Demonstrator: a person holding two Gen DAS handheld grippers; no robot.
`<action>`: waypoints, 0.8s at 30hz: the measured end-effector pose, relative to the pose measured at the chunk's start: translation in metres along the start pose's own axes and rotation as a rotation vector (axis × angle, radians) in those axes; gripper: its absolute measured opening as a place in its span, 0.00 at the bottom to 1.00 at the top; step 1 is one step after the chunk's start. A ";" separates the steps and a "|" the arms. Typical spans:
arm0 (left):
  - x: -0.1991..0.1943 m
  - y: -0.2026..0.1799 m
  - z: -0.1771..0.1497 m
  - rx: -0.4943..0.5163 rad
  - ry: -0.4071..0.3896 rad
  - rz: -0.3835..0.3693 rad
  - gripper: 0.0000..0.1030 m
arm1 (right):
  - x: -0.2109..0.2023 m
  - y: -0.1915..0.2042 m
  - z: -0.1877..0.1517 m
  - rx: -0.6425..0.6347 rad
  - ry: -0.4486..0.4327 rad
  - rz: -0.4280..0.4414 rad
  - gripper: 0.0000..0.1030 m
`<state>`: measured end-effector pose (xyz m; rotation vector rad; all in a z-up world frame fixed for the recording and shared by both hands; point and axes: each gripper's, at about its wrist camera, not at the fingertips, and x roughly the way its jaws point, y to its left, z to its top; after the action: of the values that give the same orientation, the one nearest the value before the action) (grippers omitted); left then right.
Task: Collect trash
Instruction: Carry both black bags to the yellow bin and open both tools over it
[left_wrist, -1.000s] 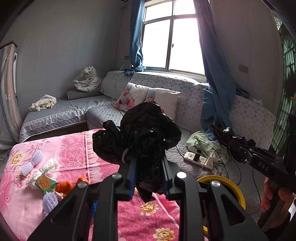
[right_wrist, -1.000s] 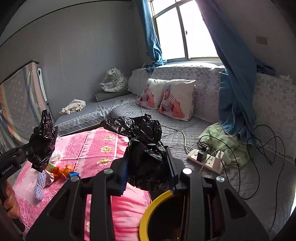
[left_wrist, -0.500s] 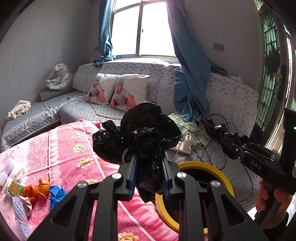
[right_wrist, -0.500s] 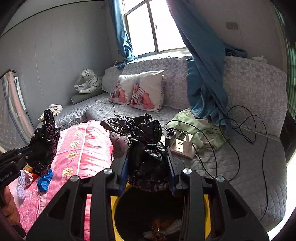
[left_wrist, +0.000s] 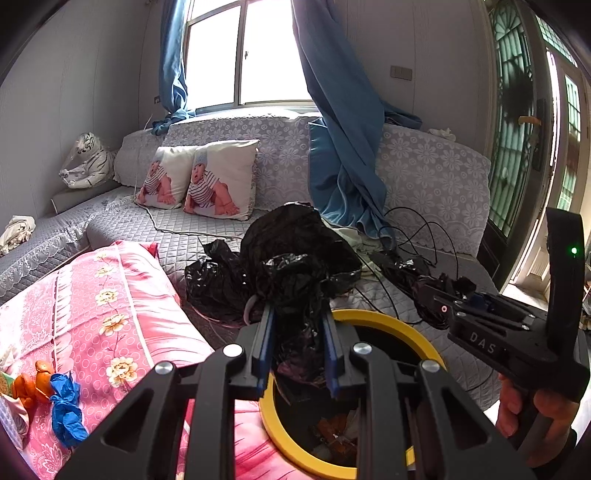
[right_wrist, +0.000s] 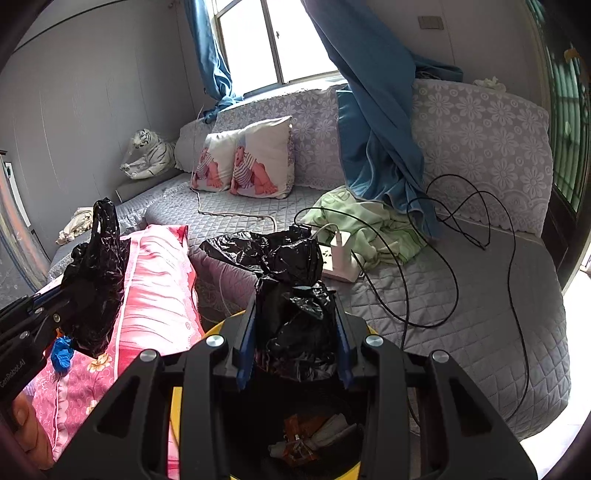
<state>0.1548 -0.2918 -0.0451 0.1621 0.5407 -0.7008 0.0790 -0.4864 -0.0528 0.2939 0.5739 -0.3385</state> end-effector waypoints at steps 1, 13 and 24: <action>0.003 -0.001 -0.001 0.001 0.006 -0.004 0.21 | 0.003 -0.002 -0.003 0.004 0.011 -0.002 0.33; 0.024 -0.007 -0.012 0.000 0.062 -0.018 0.21 | 0.026 -0.012 -0.027 0.018 0.107 -0.028 0.33; 0.033 -0.010 -0.013 -0.004 0.074 -0.005 0.27 | 0.038 -0.017 -0.031 0.029 0.138 -0.029 0.37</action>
<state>0.1640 -0.3140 -0.0730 0.1833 0.6140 -0.7009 0.0875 -0.4987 -0.1026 0.3387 0.7101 -0.3566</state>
